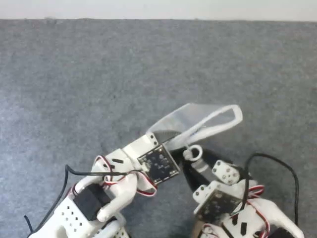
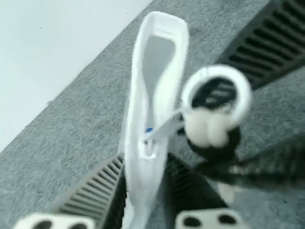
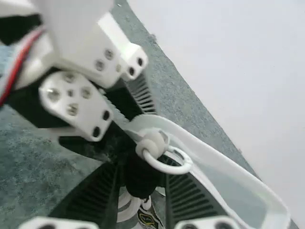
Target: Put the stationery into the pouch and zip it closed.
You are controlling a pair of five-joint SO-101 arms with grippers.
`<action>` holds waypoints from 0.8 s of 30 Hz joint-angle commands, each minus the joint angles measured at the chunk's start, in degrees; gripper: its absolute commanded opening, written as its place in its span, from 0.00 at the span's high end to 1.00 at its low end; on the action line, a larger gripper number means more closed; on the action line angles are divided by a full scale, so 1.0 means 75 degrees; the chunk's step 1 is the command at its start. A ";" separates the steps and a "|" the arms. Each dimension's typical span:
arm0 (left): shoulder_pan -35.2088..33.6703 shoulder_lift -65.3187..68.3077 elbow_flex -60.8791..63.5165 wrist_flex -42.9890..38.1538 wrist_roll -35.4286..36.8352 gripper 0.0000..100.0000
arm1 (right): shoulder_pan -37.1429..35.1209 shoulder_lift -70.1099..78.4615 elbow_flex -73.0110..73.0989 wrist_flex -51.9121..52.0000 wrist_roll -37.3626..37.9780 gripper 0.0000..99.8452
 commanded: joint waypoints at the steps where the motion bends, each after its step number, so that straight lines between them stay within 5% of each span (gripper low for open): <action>1: 0.0012 -0.0141 -0.0100 -0.0152 0.0117 0.99 | 0.0486 0.0029 -0.0164 -0.0522 -0.0199 0.99; 24: -0.0785 -0.0141 0.0064 0.0328 0.0363 0.99 | 0.2444 0.0029 0.0938 -0.3007 -0.2497 0.99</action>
